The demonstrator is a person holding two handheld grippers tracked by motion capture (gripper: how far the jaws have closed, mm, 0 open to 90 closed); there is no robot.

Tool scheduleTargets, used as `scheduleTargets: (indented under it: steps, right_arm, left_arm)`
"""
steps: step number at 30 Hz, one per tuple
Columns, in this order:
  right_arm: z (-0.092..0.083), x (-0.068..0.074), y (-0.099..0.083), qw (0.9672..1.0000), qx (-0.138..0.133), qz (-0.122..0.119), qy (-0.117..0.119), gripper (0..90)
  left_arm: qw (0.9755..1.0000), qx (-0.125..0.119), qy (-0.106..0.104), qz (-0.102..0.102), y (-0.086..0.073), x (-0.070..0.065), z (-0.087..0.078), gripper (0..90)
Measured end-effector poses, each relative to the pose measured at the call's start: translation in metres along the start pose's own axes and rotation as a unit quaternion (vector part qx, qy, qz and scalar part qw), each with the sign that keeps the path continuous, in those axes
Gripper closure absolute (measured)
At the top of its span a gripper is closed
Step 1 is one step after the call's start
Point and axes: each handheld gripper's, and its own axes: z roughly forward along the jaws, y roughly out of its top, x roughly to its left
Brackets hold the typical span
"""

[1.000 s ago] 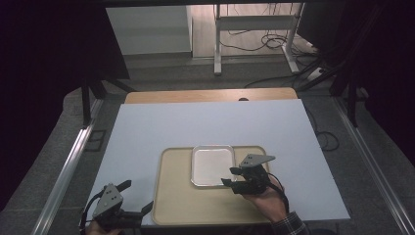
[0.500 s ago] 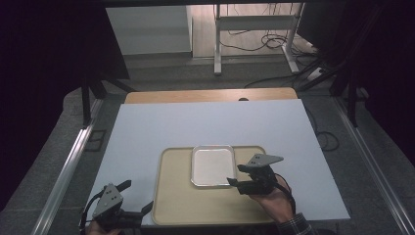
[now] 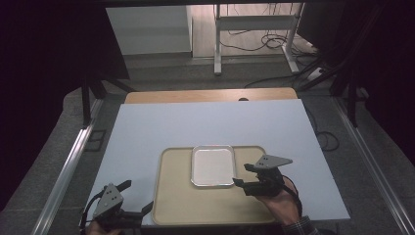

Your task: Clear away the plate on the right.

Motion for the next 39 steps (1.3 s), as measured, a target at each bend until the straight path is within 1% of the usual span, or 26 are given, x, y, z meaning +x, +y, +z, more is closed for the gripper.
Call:
scheduleTargets:
  steps: [8,19,23,27,33,36,39]
  right_arm:
    - [-0.008,-0.005,-0.005,1.0,-0.006,0.006,-0.005,28.6]
    - [-0.021,-0.01,-0.011,0.9998,-0.011,0.008,-0.012,17.9]
    - [-0.027,-0.013,-0.011,0.9997,-0.013,0.004,-0.018,14.1]
    - [-0.033,-0.016,-0.013,0.9996,-0.017,0.011,-0.02,9.4]
    - [-0.043,-0.021,-0.019,0.9991,-0.022,0.016,-0.033,7.2]
    - [-0.049,-0.023,-0.024,0.9989,-0.025,0.02,-0.033,5.5]
    - [-0.054,-0.025,-0.029,0.9986,-0.029,0.016,-0.04,2.7]
  left_arm:
    - [1.0,0.0,0.0,0.0,0.0,0.0,0.0,0.2]
    - [1.0,-0.001,-0.001,-0.003,0.0,0.0,0.0,0.2]
    - [1.0,-0.001,-0.001,-0.003,0.0,0.0,0.0,0.2]
    - [1.0,-0.001,-0.001,-0.003,0.0,0.0,0.0,0.2]
    - [1.0,-0.002,-0.001,-0.005,0.0,0.001,0.0,0.2]
    - [1.0,-0.002,-0.001,-0.005,0.0,0.001,0.0,0.2]
    - [1.0,-0.003,-0.001,-0.006,0.0,0.001,0.0,0.2]
